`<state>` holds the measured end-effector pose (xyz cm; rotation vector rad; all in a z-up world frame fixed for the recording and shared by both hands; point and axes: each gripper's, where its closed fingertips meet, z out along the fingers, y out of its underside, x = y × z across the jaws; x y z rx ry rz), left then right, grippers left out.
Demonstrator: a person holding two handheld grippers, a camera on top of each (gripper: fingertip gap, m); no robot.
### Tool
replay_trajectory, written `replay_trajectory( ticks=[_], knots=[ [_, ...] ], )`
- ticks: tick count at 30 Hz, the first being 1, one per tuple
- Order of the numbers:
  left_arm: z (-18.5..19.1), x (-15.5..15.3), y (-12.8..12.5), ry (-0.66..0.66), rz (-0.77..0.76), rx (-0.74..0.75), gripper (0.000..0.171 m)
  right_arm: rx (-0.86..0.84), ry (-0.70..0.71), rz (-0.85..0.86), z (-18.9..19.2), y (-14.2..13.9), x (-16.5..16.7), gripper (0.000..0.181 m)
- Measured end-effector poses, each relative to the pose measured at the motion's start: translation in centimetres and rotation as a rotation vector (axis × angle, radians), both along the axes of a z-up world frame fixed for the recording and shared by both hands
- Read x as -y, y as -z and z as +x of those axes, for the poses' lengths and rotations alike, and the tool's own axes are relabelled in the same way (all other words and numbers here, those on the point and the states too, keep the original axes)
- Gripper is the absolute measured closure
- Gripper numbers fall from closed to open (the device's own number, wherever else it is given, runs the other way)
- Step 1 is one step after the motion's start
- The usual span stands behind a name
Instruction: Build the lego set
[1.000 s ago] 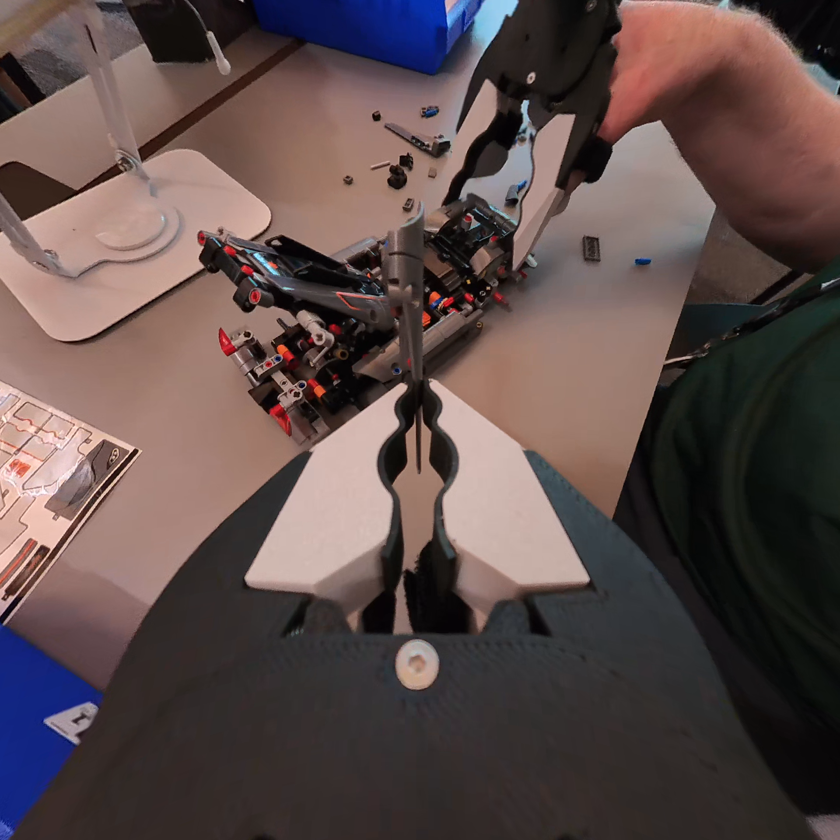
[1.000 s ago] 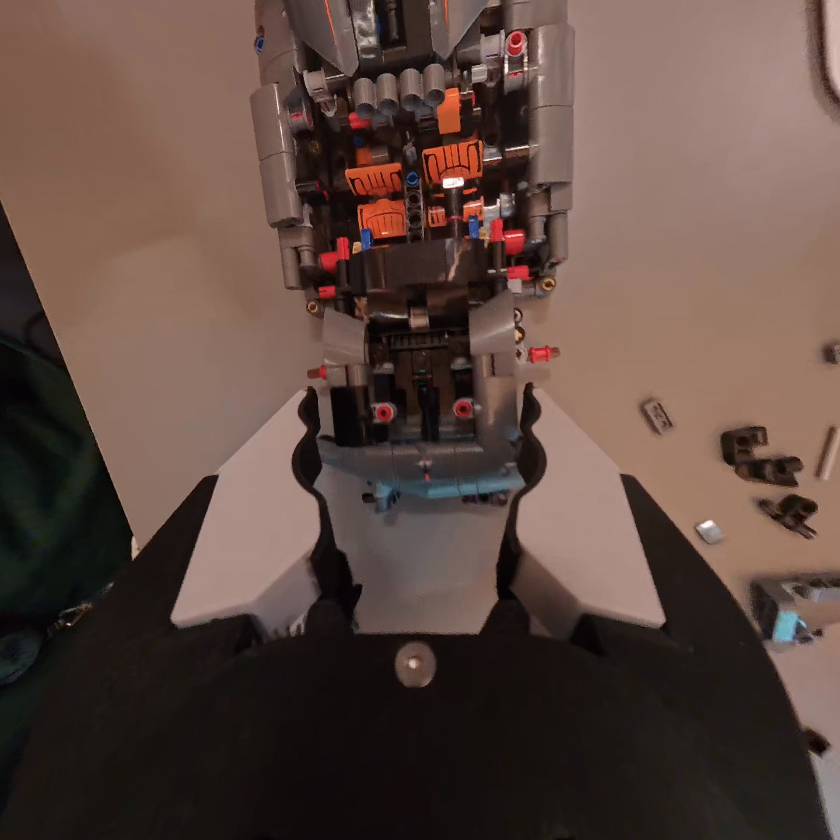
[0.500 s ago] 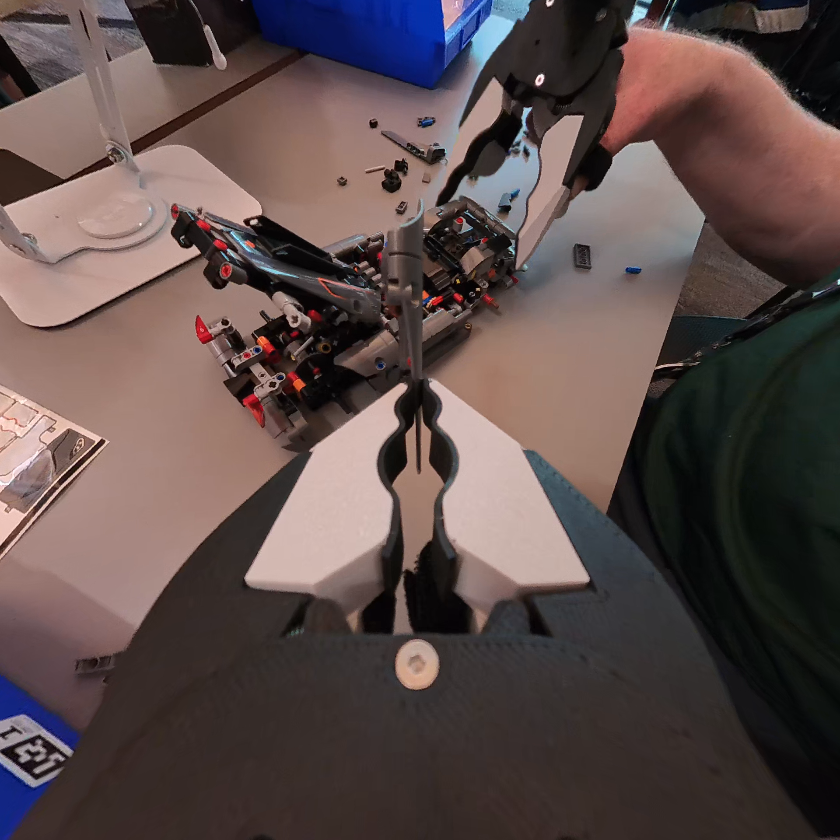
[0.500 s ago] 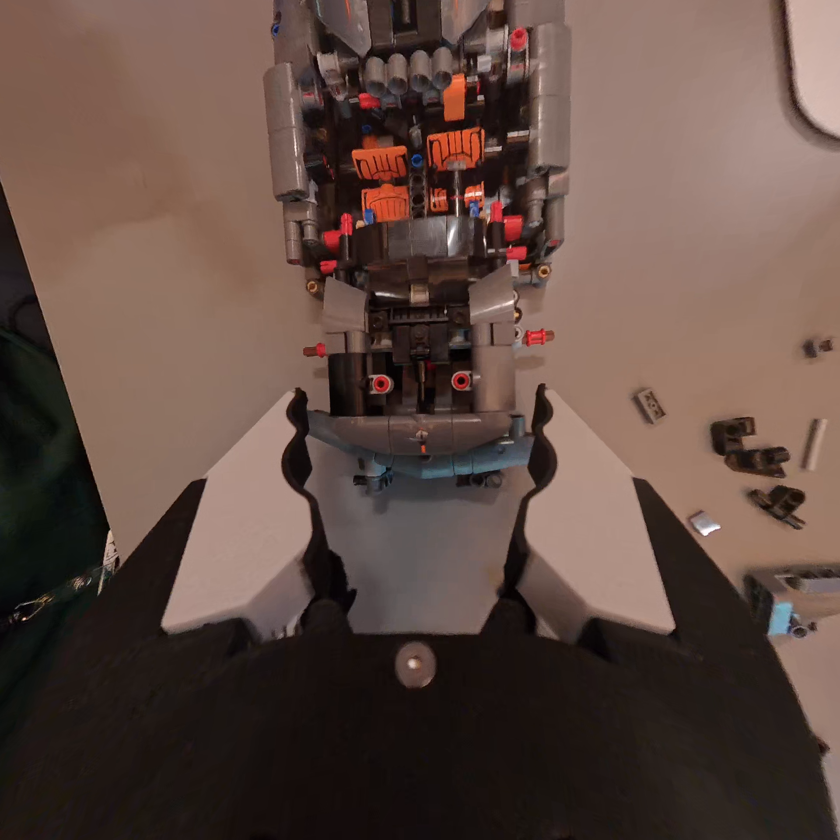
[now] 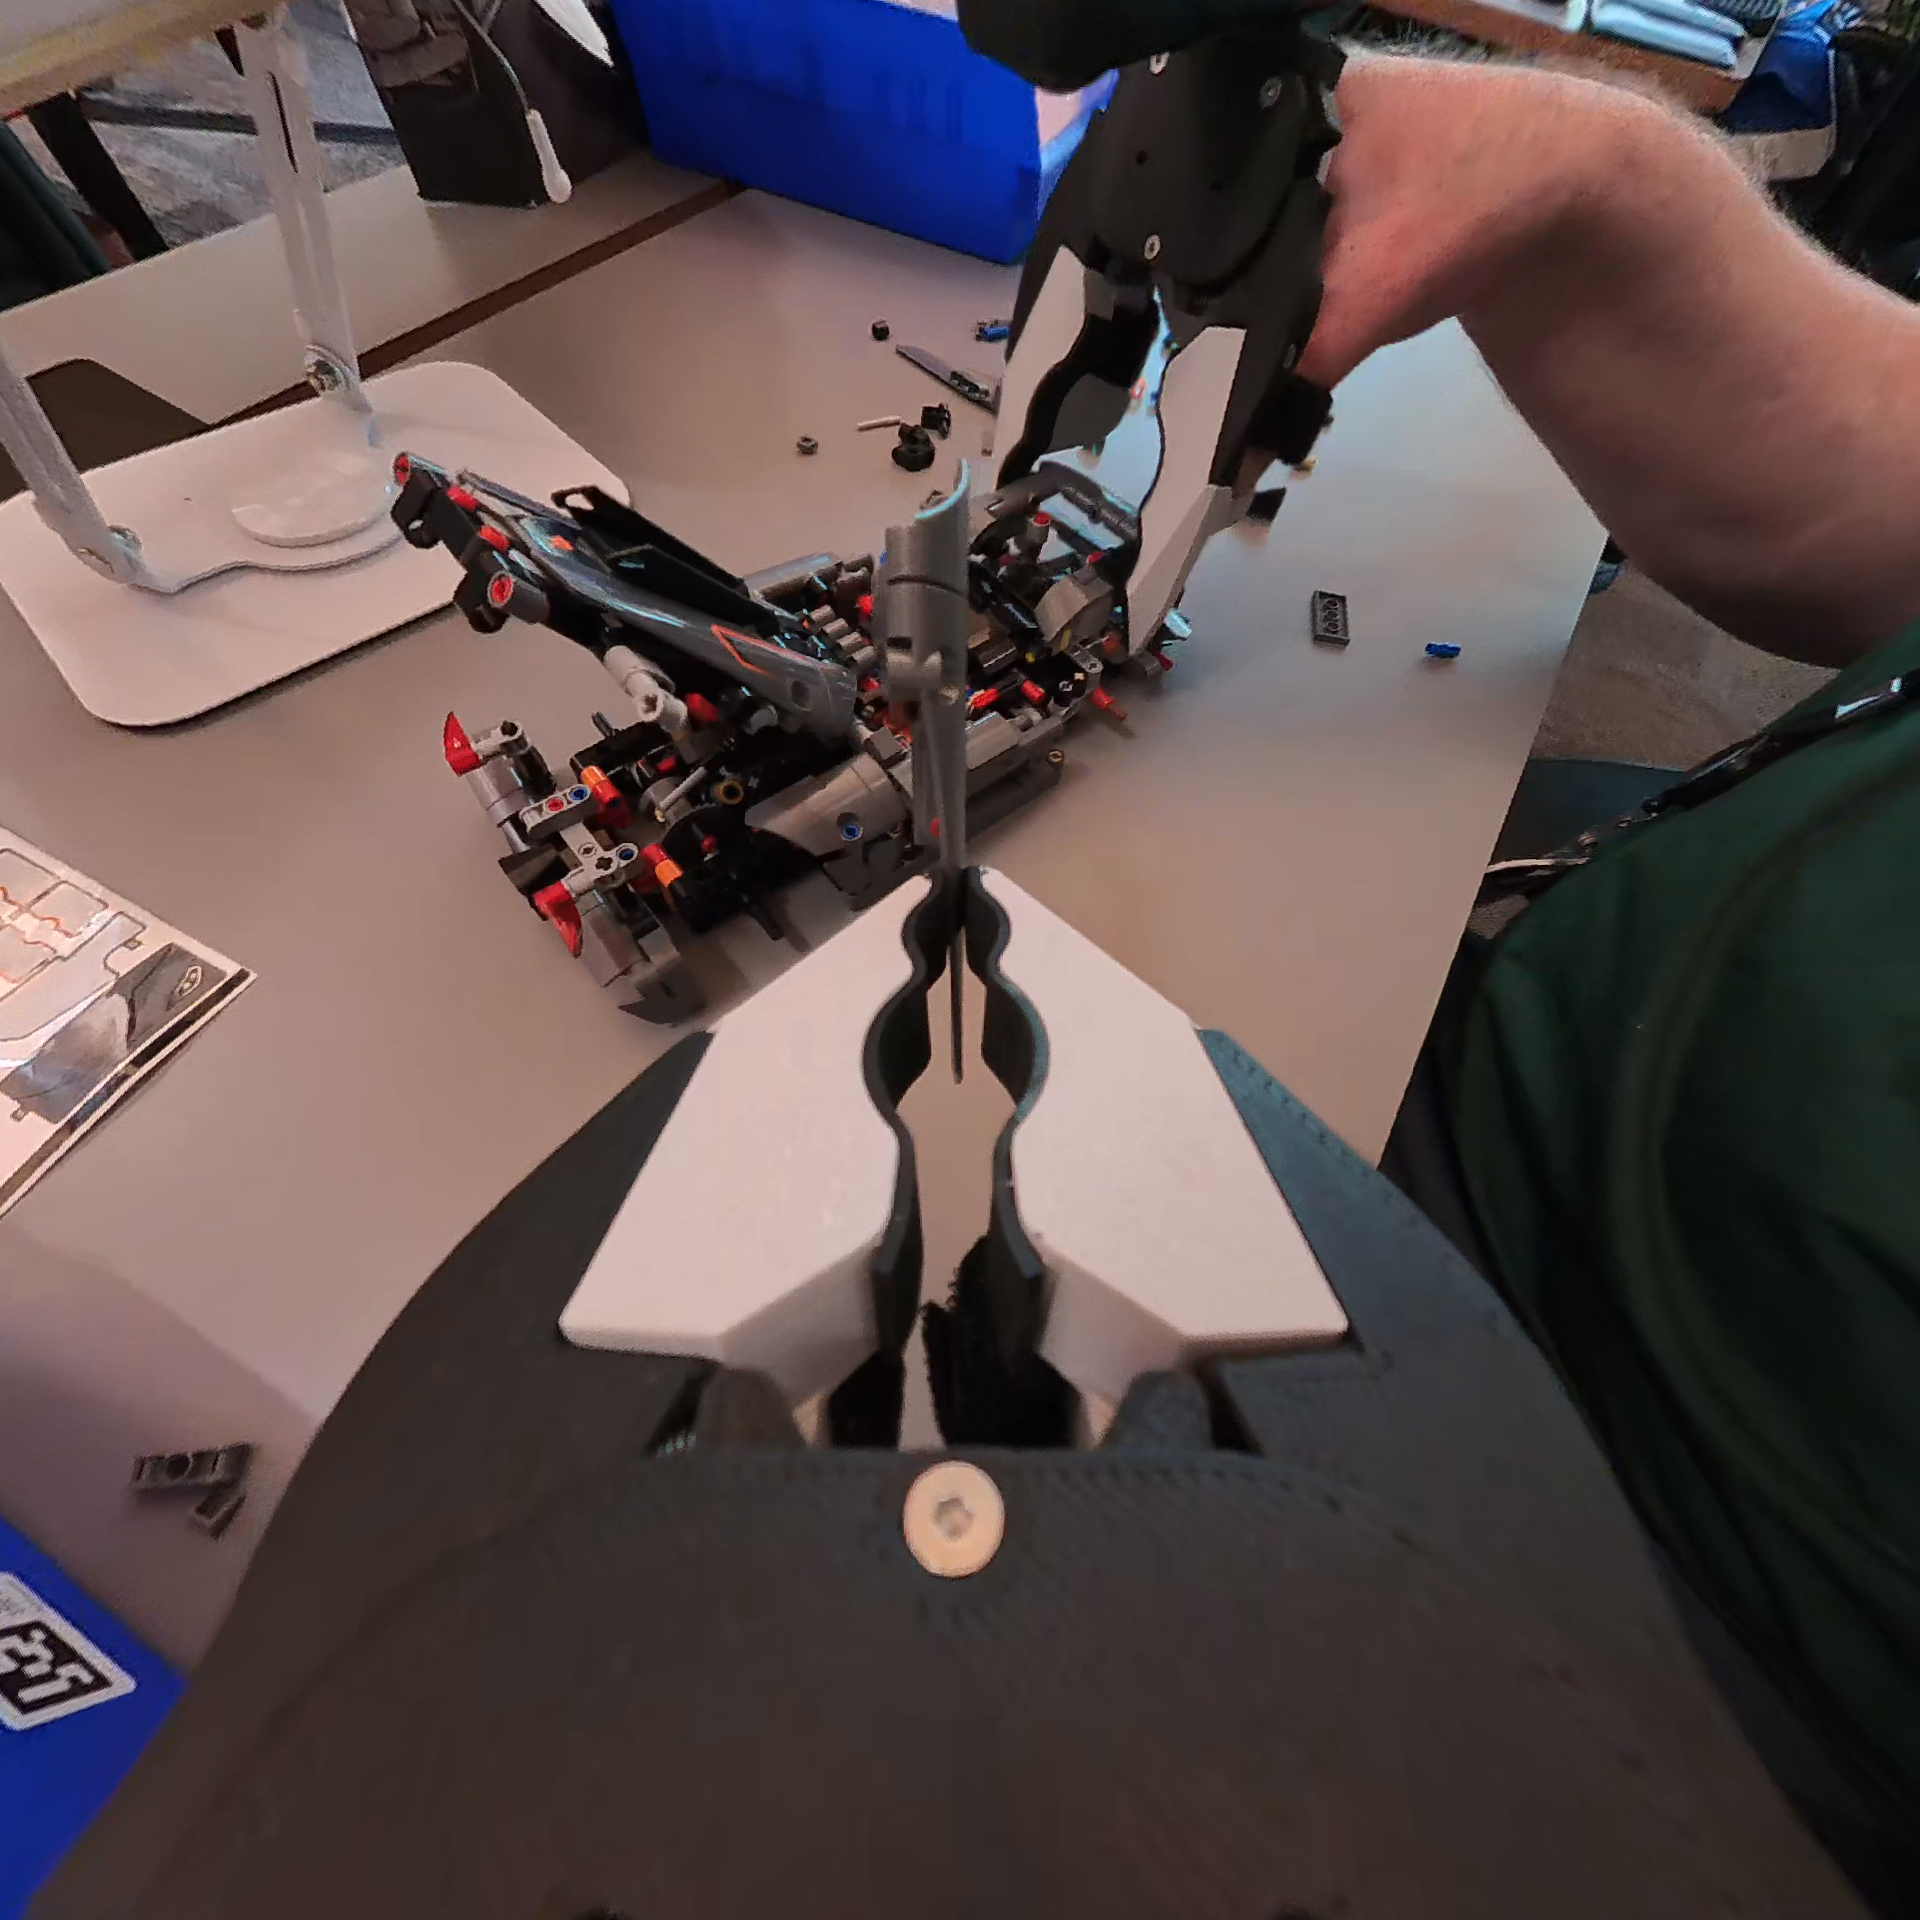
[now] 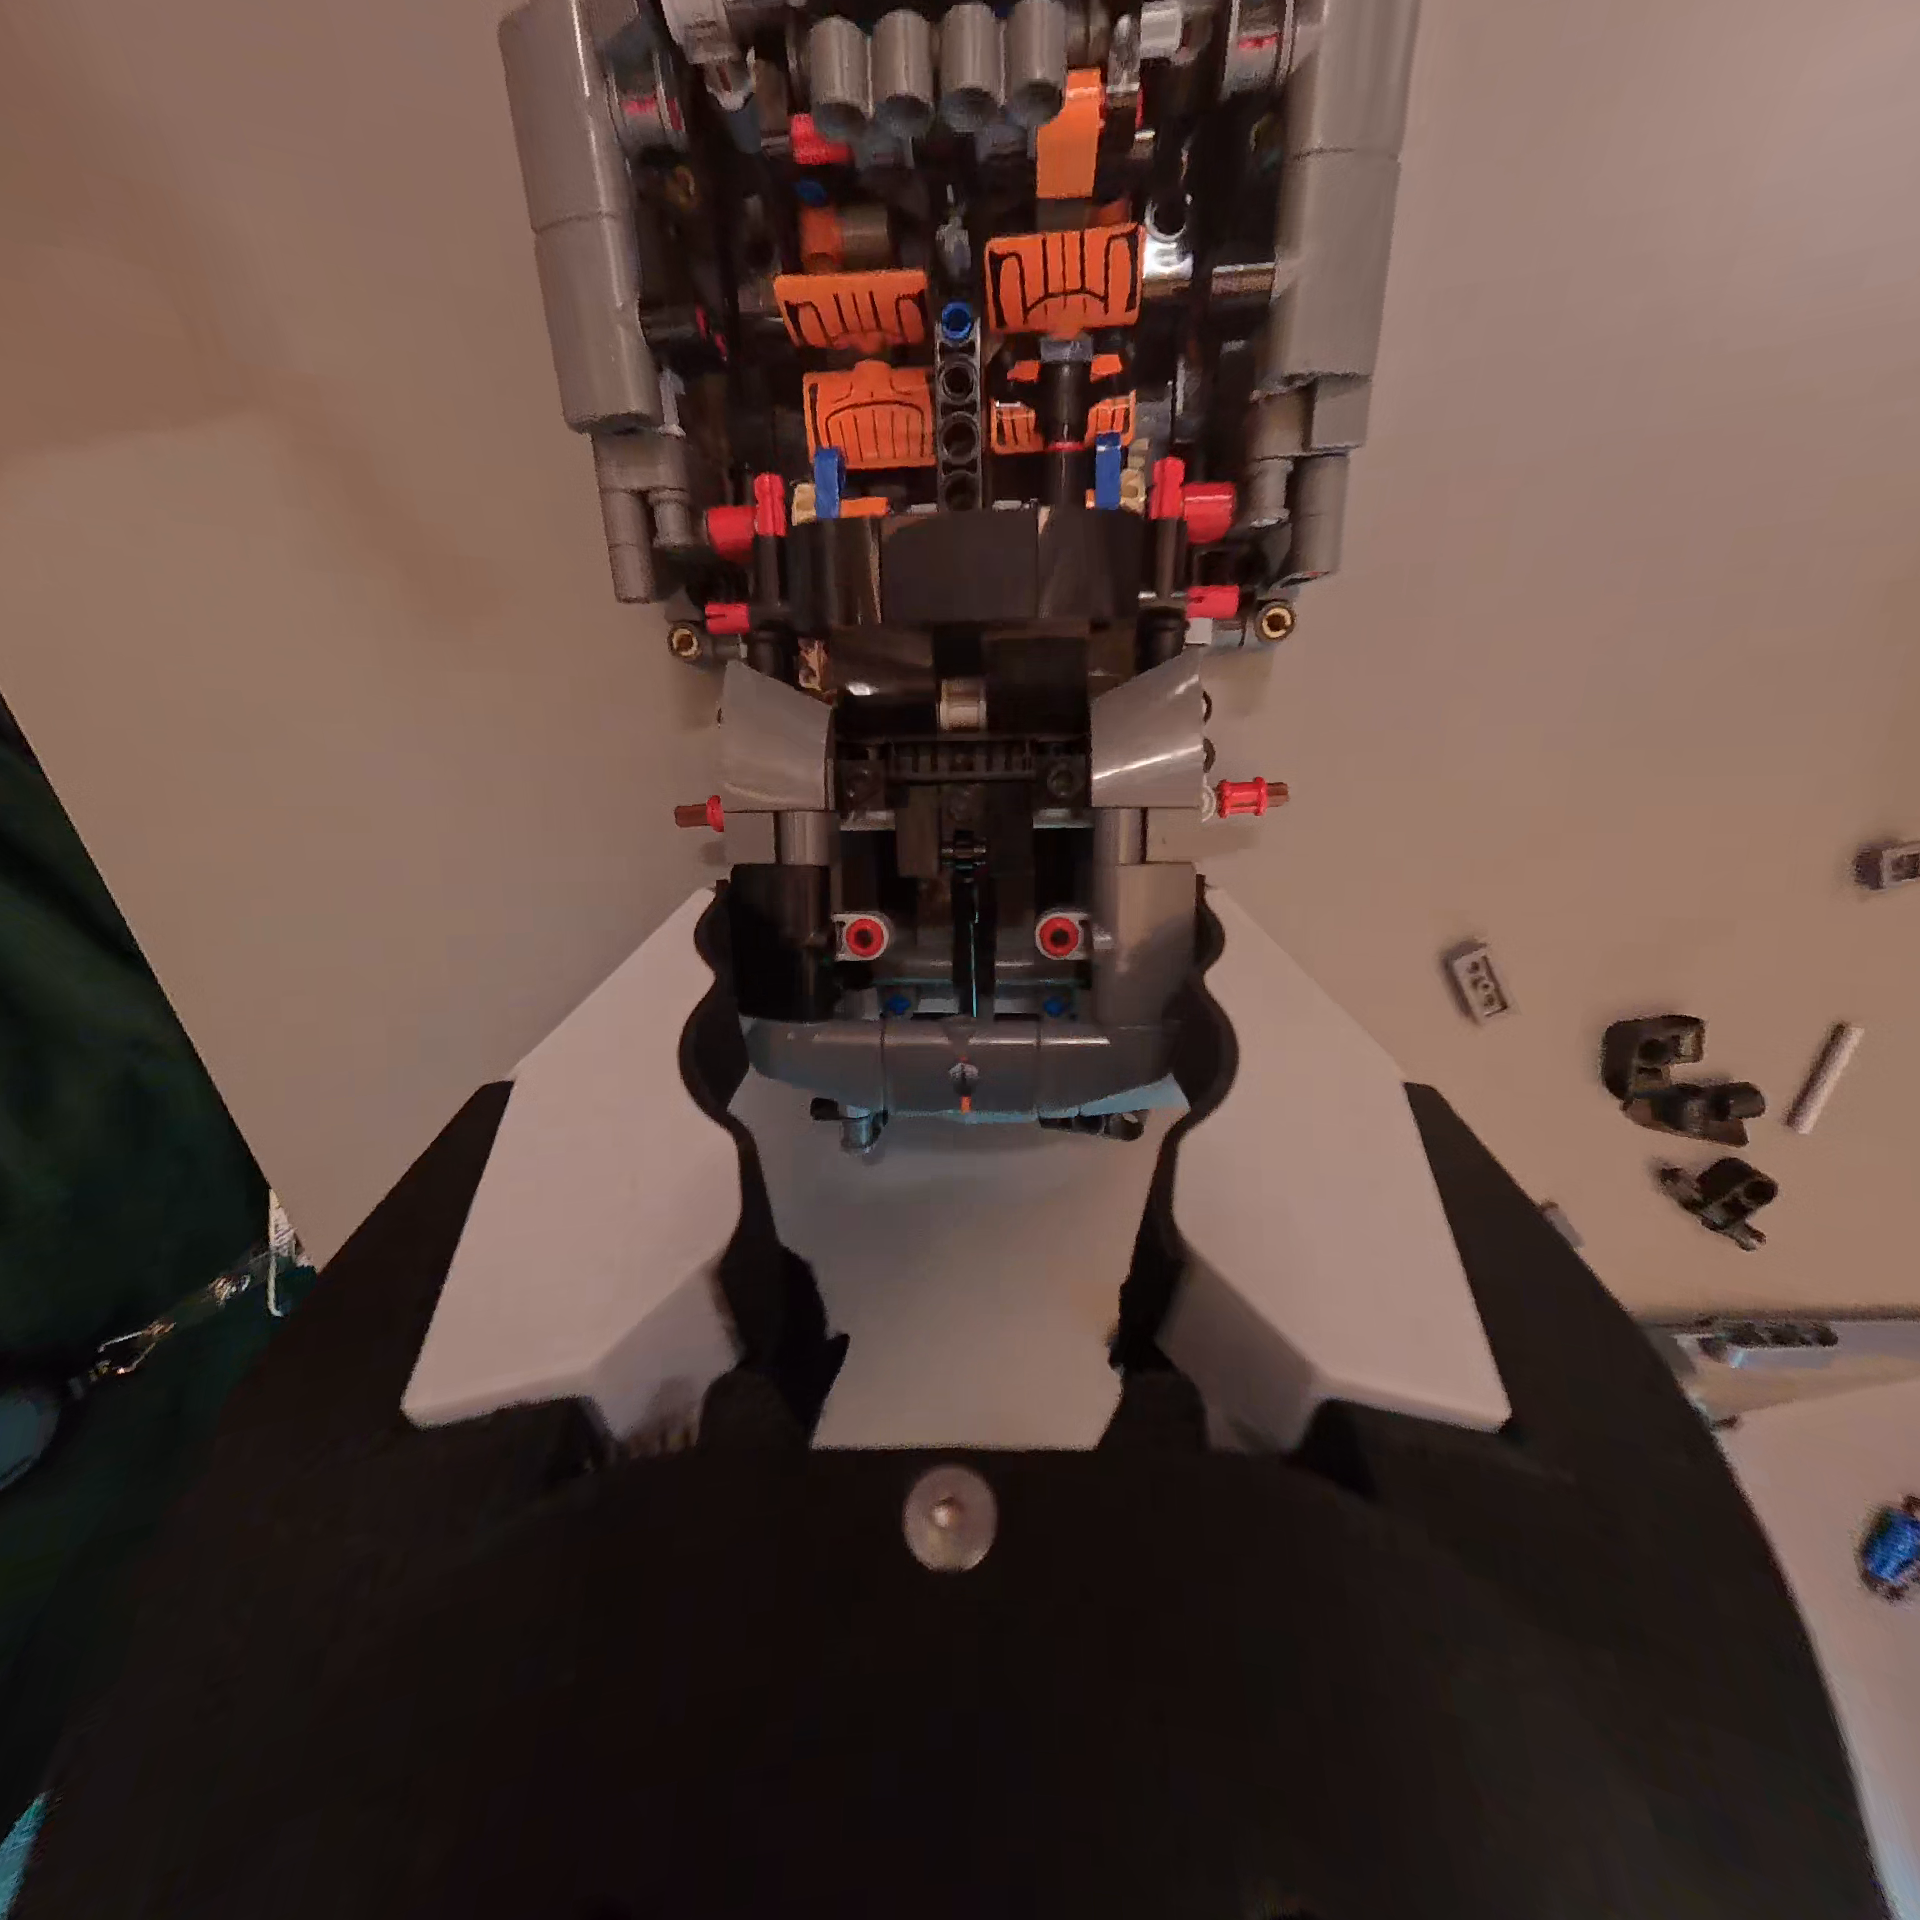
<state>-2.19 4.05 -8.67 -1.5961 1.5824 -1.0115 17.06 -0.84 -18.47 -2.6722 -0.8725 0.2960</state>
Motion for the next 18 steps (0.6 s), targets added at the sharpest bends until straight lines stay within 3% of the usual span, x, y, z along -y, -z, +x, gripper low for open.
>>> replay_trajectory(
  ticks=[8, 18],
  knots=[
    [-1.1, 0.0, -1.2, -0.017, -0.01, 0.06, 0.171, 0.046, 0.004, -0.047, -1.0, -2.0, -1.3, 0.099],
    [-1.9, 0.3, -1.7, -0.014, -0.007, 0.099, 0.171, 0.087, 0.039, -0.062, -4.2, -1.1, -0.3, 0.099]
  ],
)
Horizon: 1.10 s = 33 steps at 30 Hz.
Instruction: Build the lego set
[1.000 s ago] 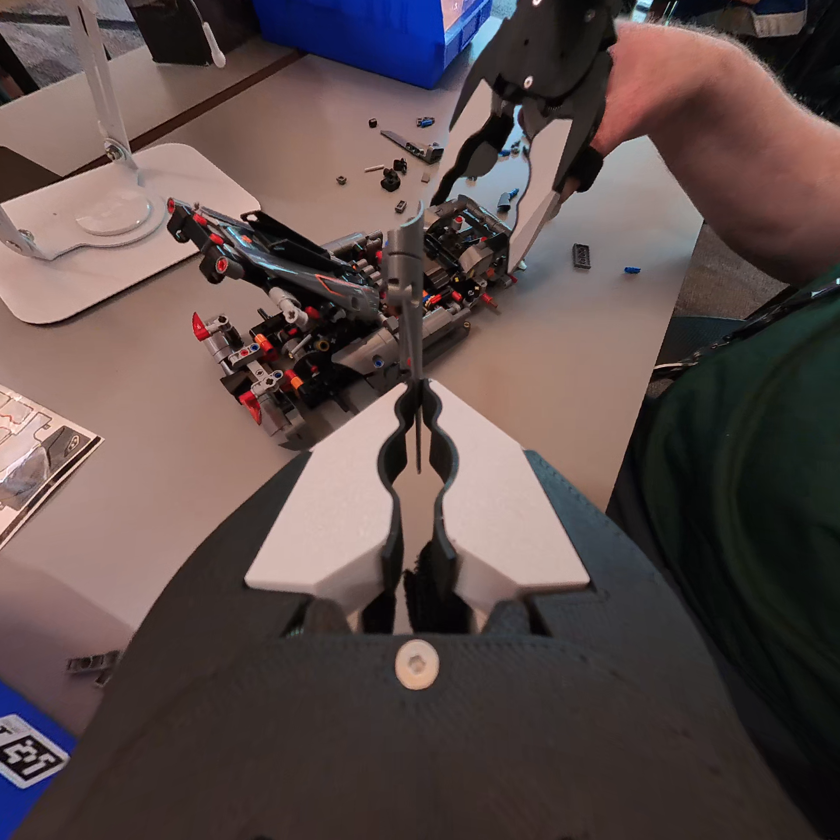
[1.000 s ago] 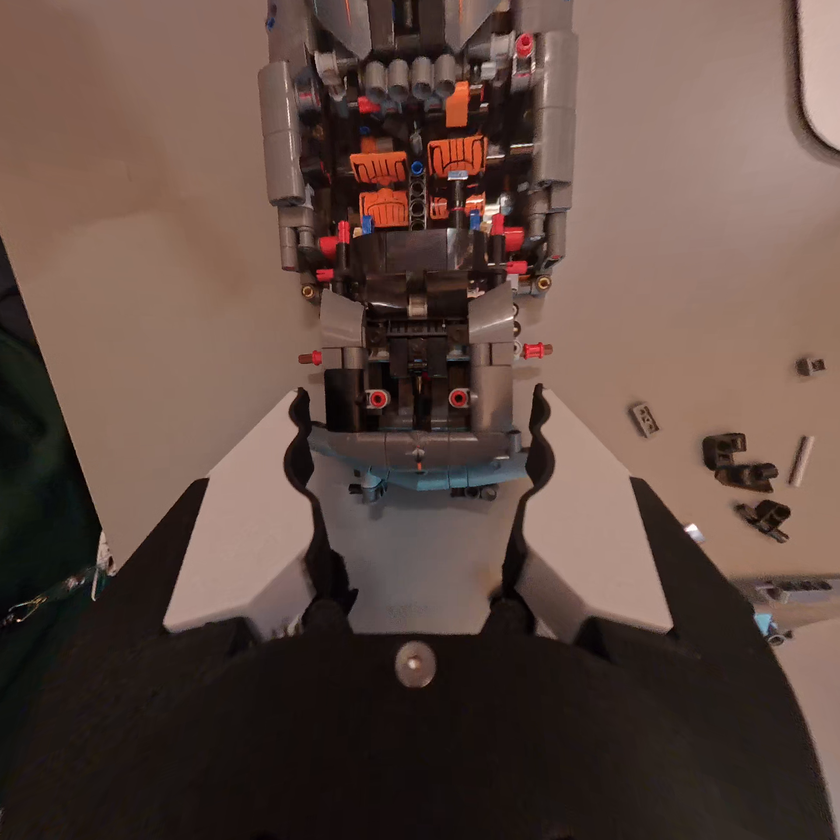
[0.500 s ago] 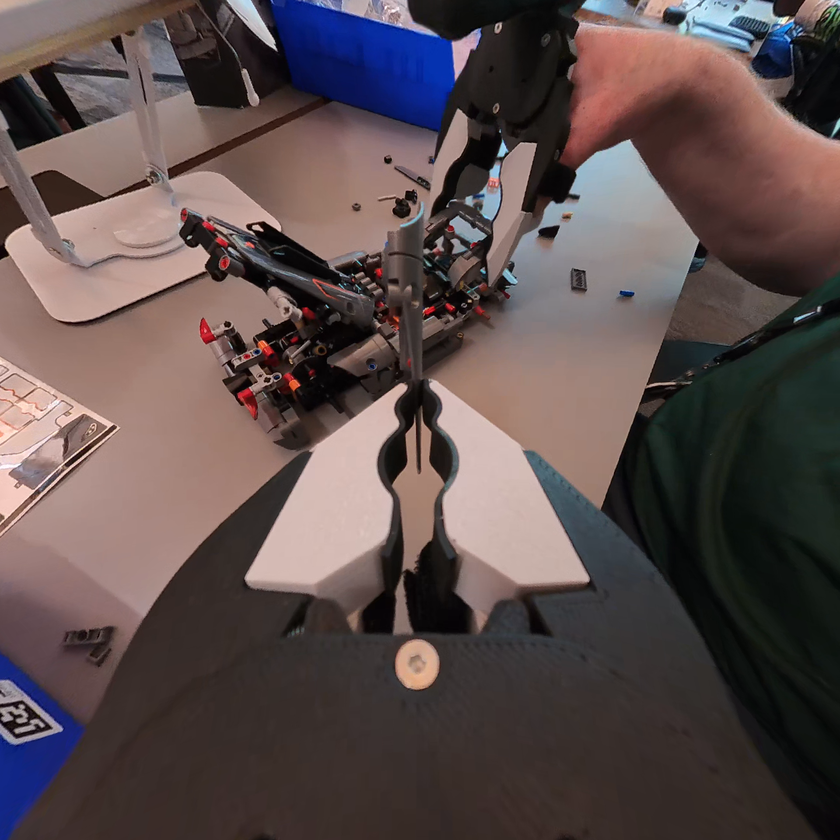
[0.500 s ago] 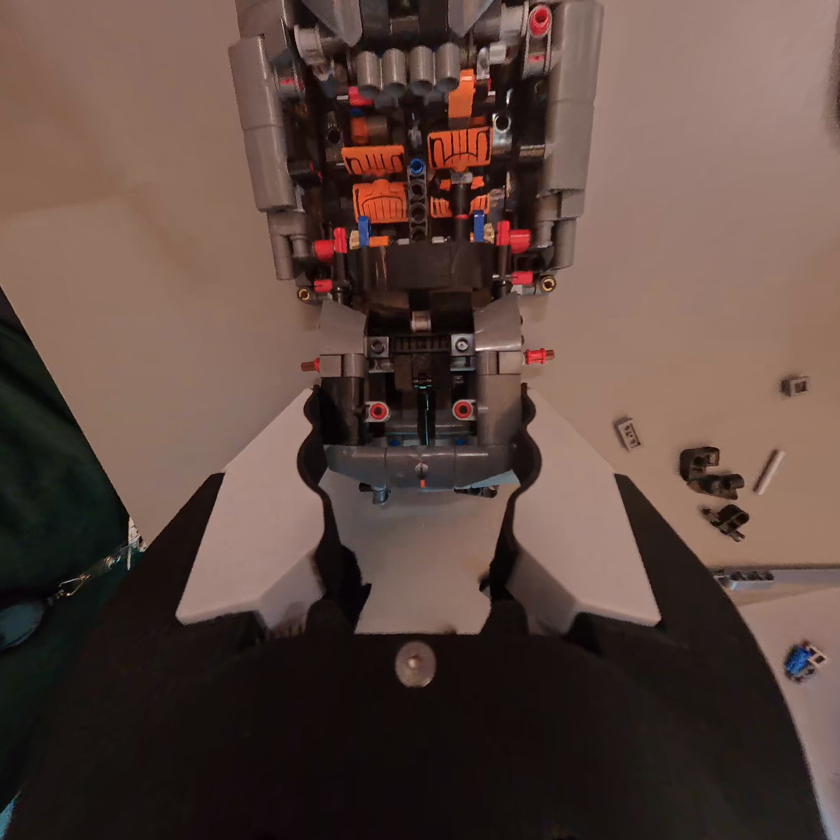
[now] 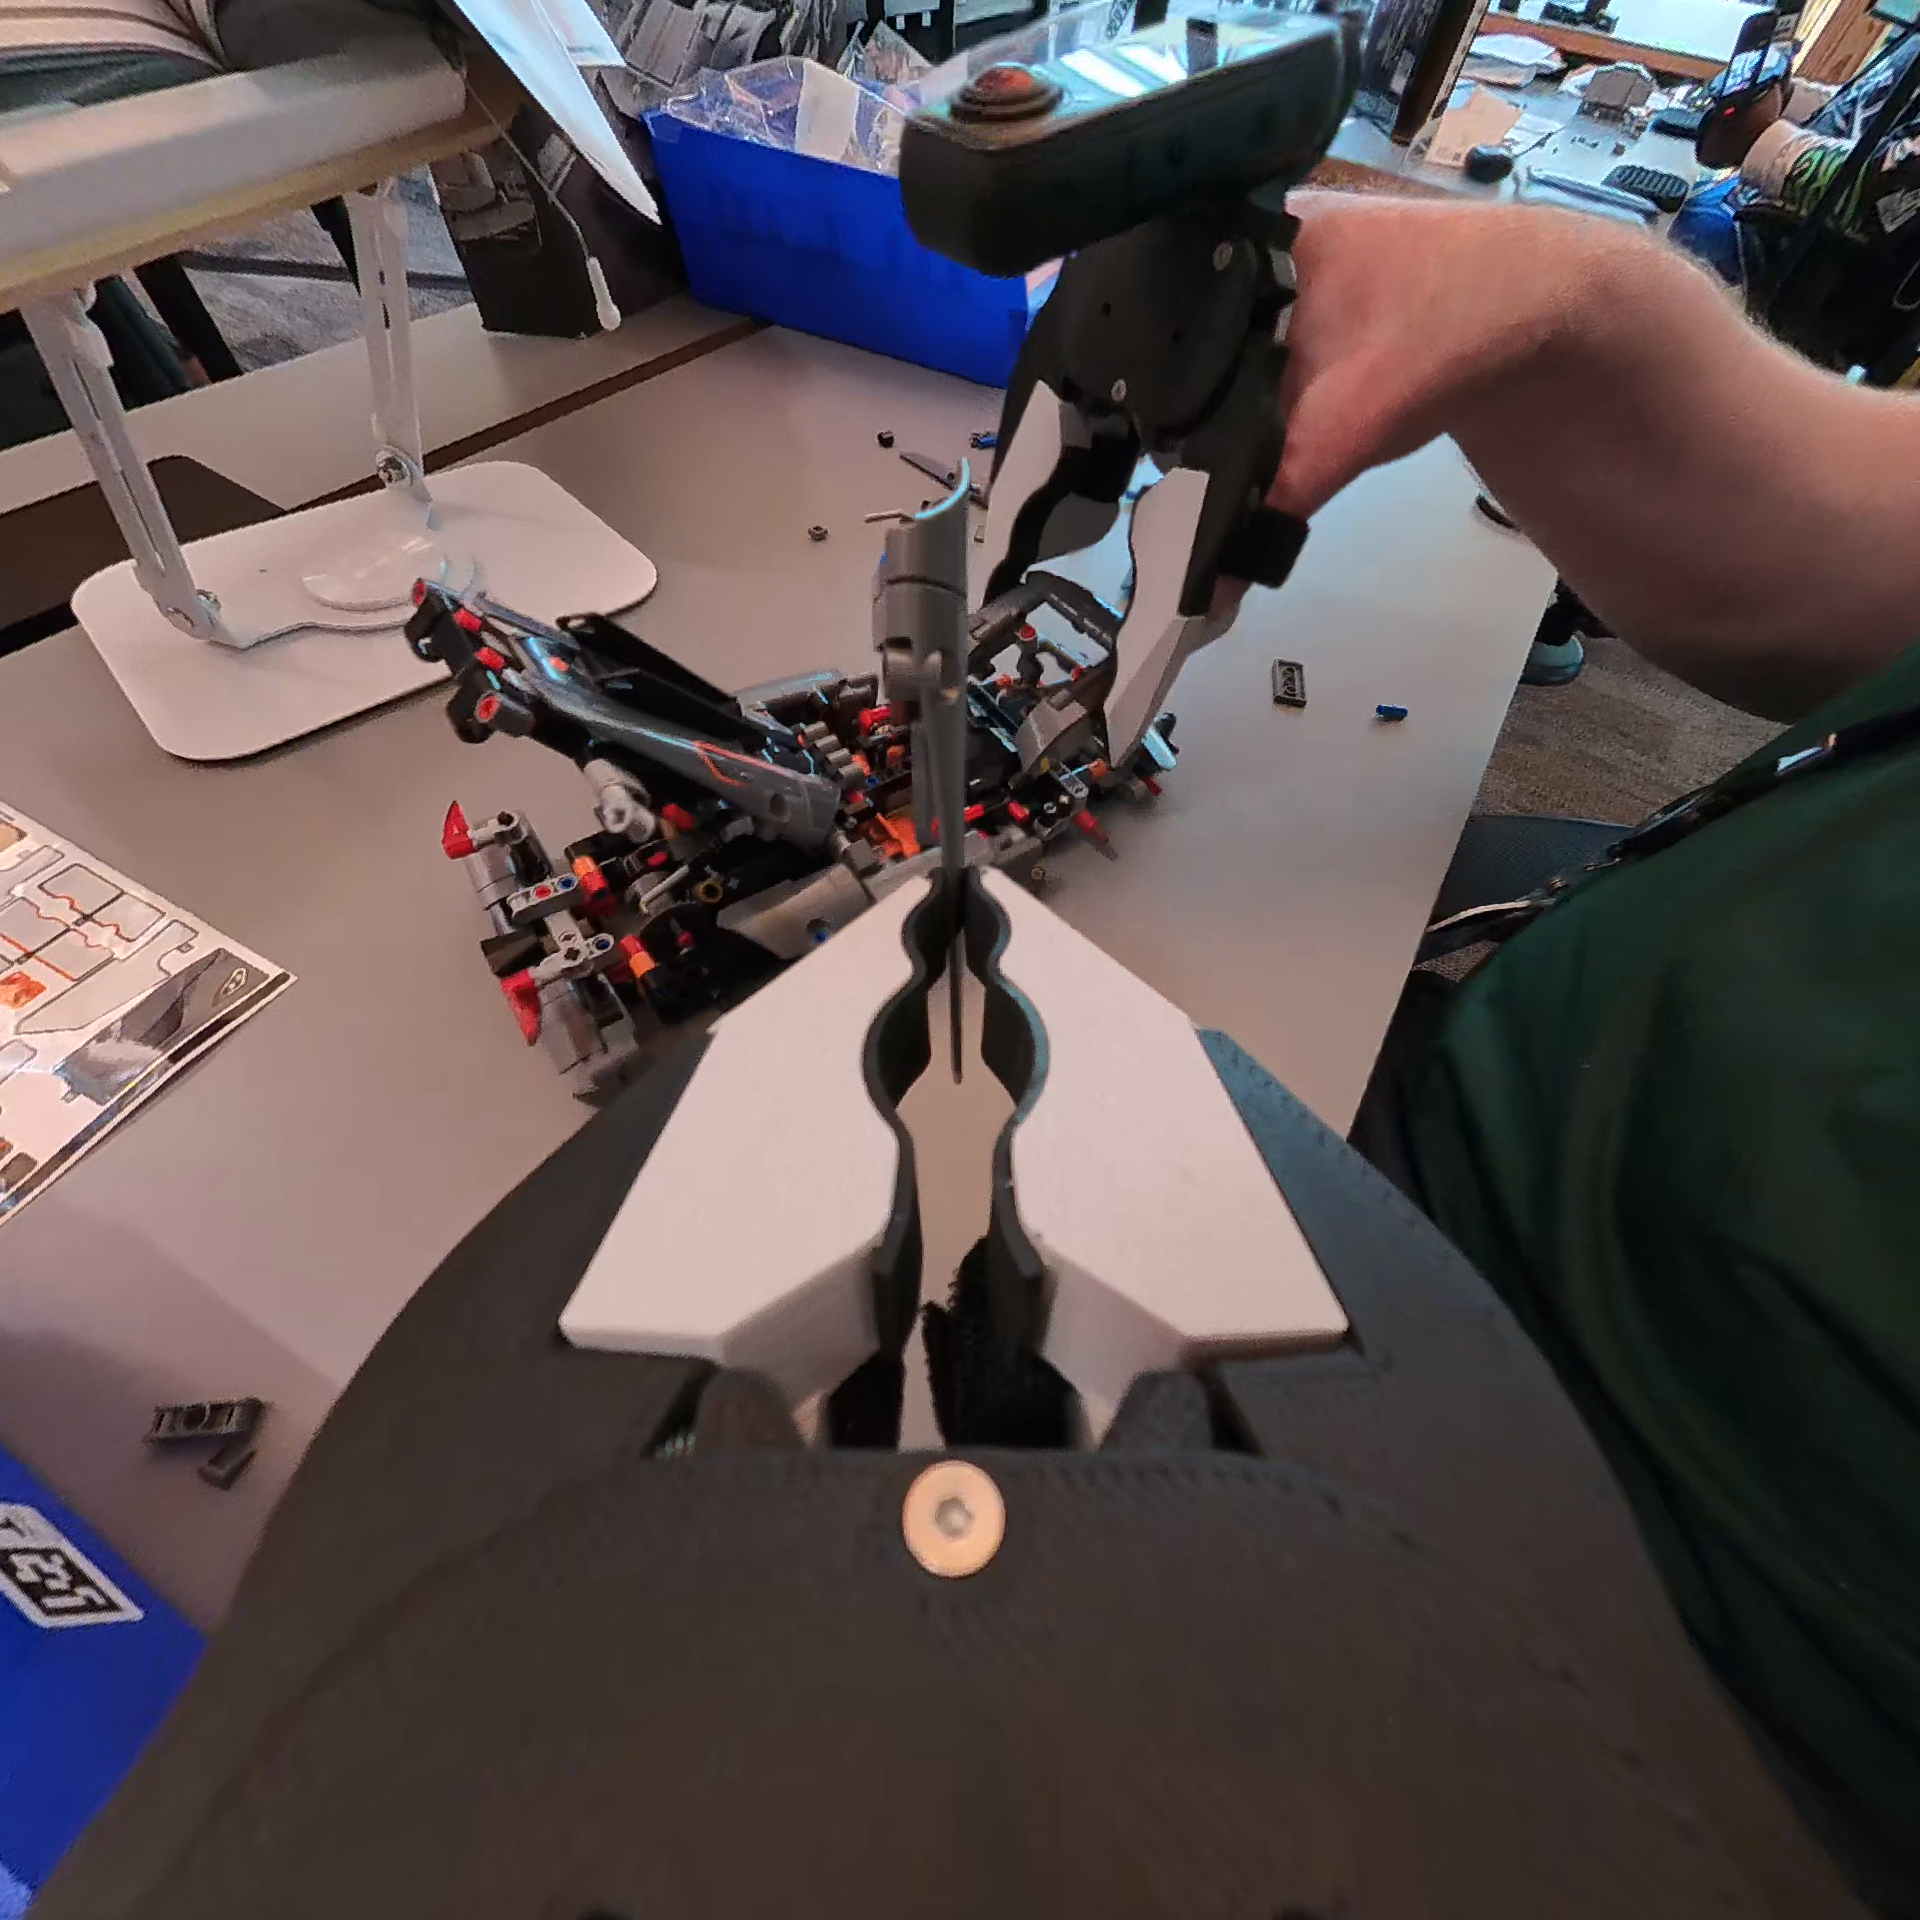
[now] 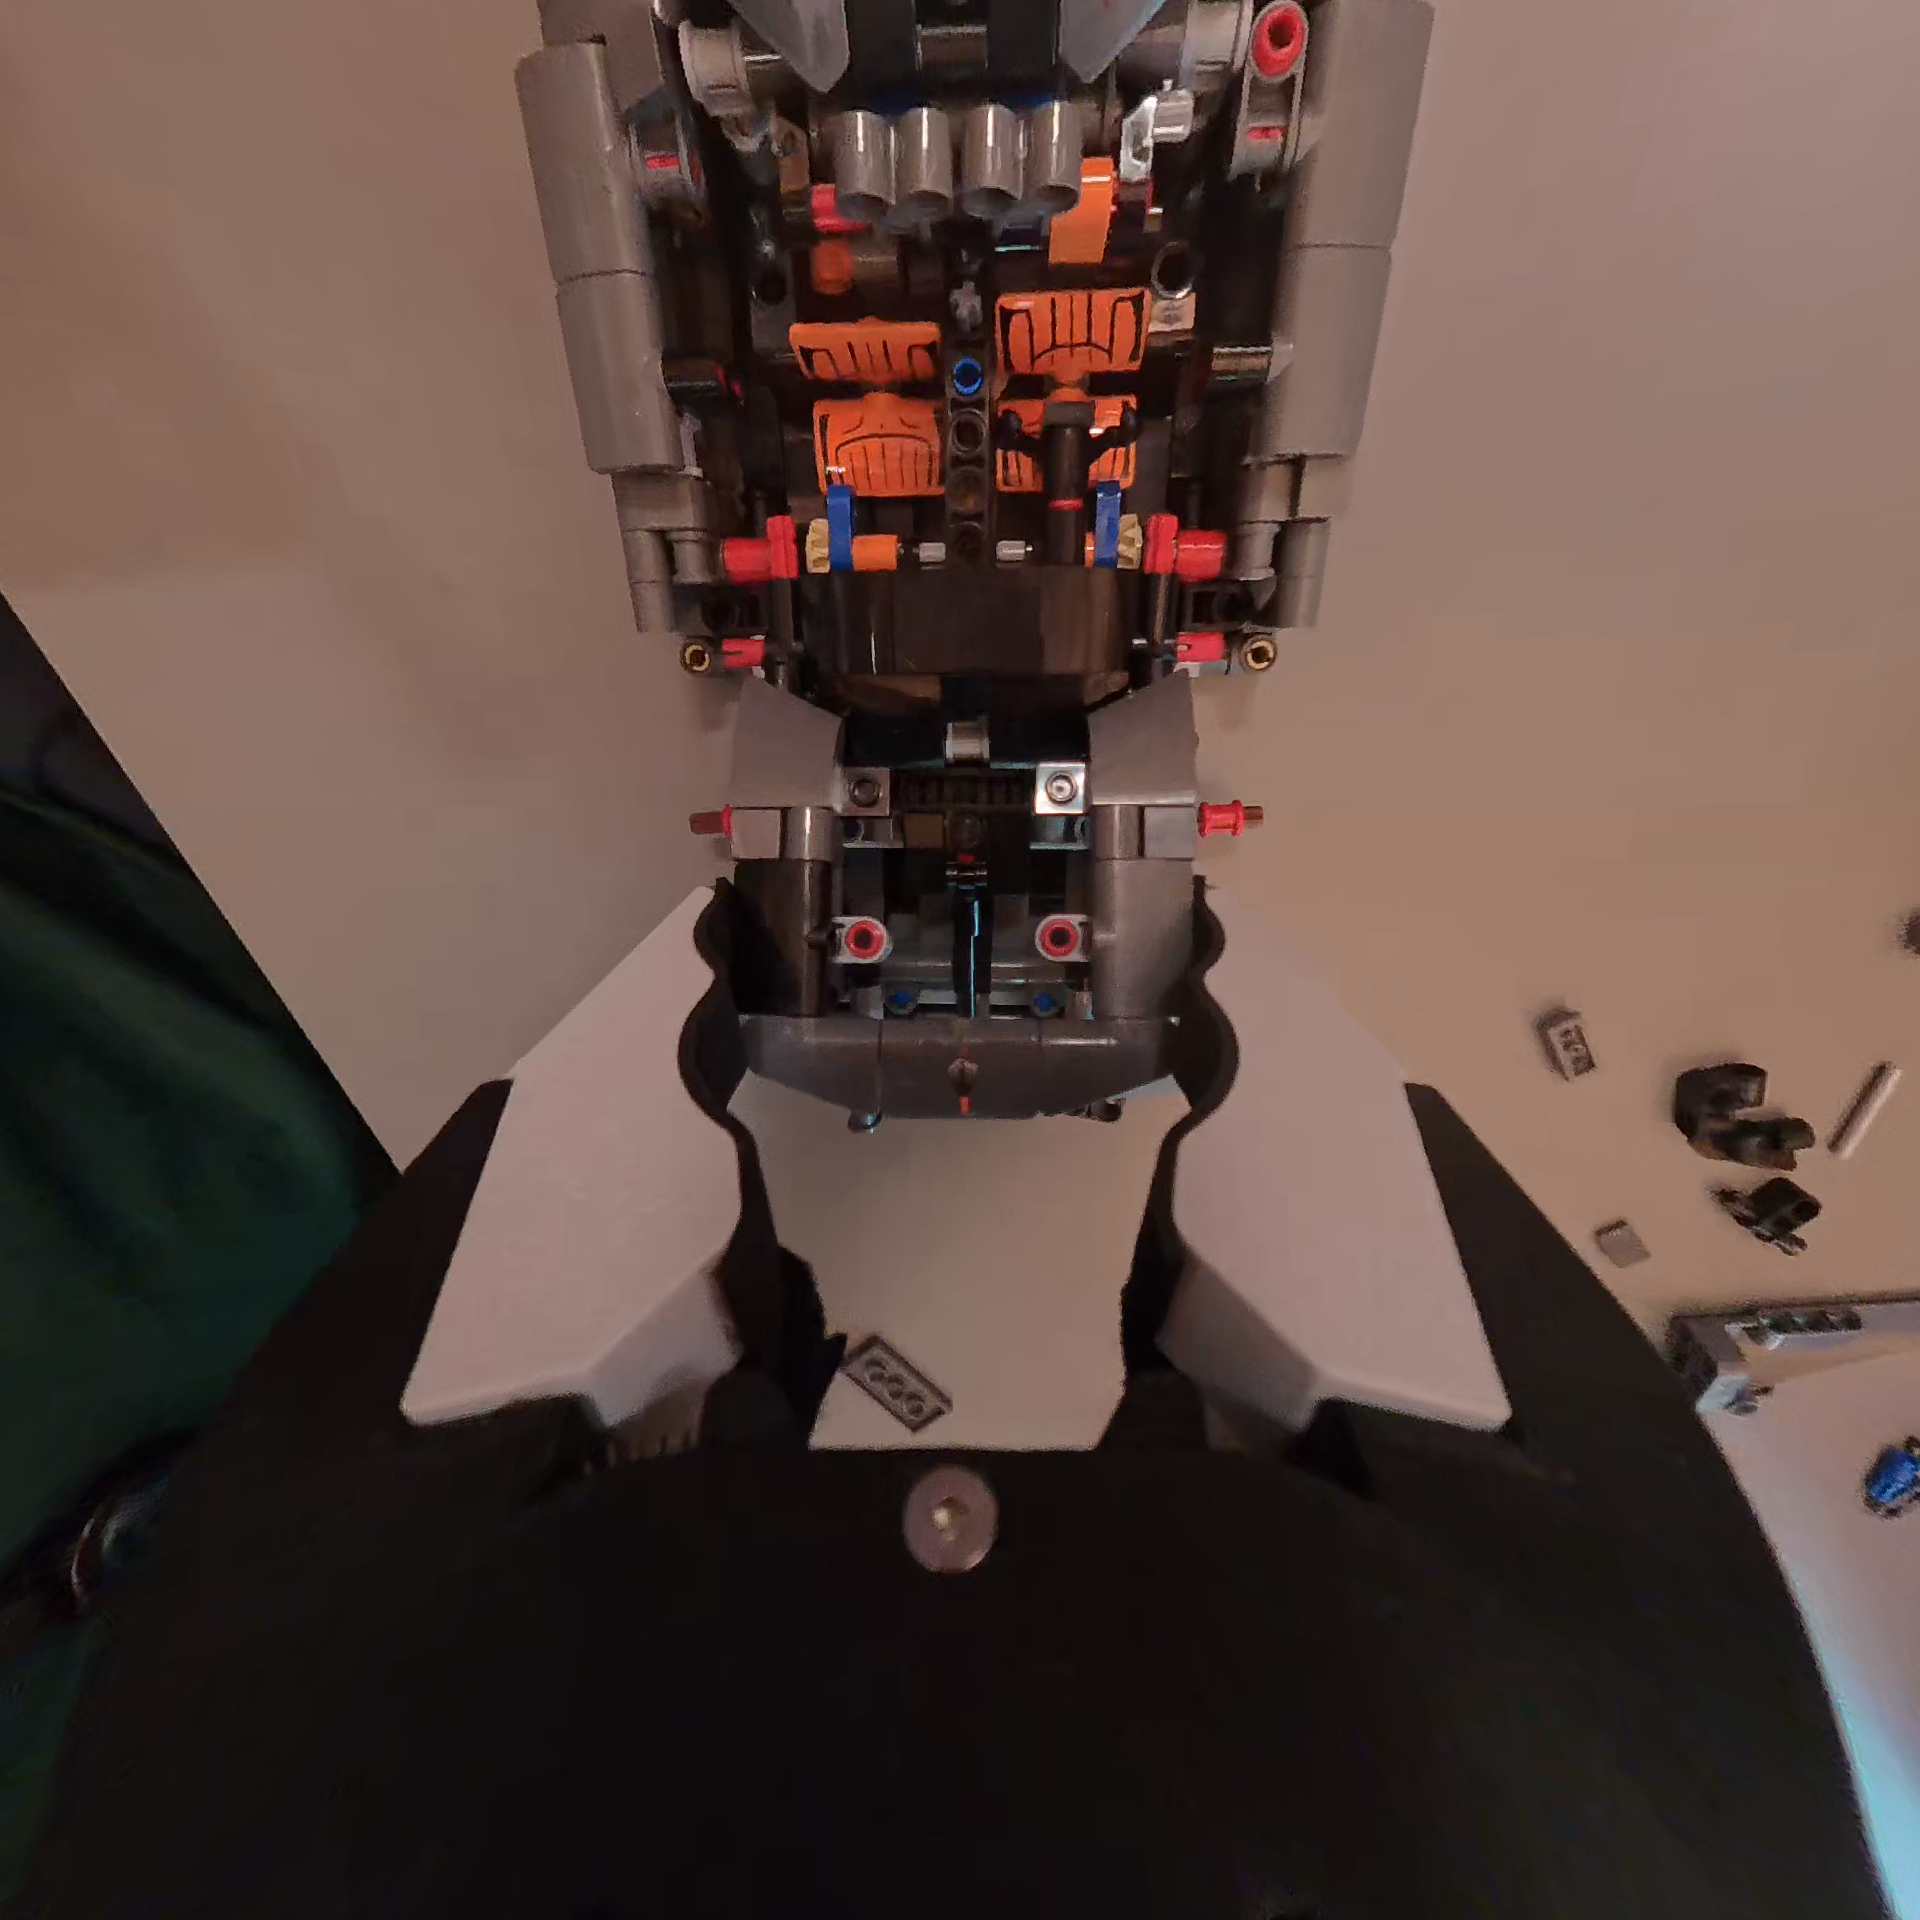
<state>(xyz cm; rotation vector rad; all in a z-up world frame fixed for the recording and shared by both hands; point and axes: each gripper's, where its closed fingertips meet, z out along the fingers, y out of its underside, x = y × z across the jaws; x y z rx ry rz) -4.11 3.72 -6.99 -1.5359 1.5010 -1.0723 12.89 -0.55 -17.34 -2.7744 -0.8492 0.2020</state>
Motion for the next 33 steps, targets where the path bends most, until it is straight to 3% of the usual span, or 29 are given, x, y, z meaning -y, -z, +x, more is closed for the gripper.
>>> replay_trajectory(
  ticks=[7, 10, 15, 17, 24, 33],
  knots=[
    [-0.7, 1.1, 0.4, -0.015, -0.005, 0.004, 0.171, -0.138, -0.035, 0.089, -1.9, -1.2, 1.2, 0.089],
    [-1.0, 2.5, 1.3, -0.012, -0.012, -0.015, 0.171, -0.225, -0.054, 0.113, 0.3, -2.1, 2.2, 0.087],
    [-1.0, 4.3, 2.8, -0.007, -0.017, -0.056, 0.171, -0.259, -0.187, 0.112, 3.3, 0.6, 3.4, 0.08],
    [-1.0, 4.6, 3.0, -0.011, -0.025, -0.064, 0.171, -0.187, -0.265, 0.143, 3.9, 2.0, 3.1, 0.087],
    [-1.3, 4.8, 2.6, -0.026, -0.019, -0.061, 0.171, -0.243, -0.367, 0.172, 2.1, 2.9, 2.4, 0.12],
    [-2.1, 3.9, 2.7, -0.053, -0.036, -0.037, 0.171, -0.234, -0.285, 0.126, -0.8, 2.8, 3.5, 0.129]
  ],
)
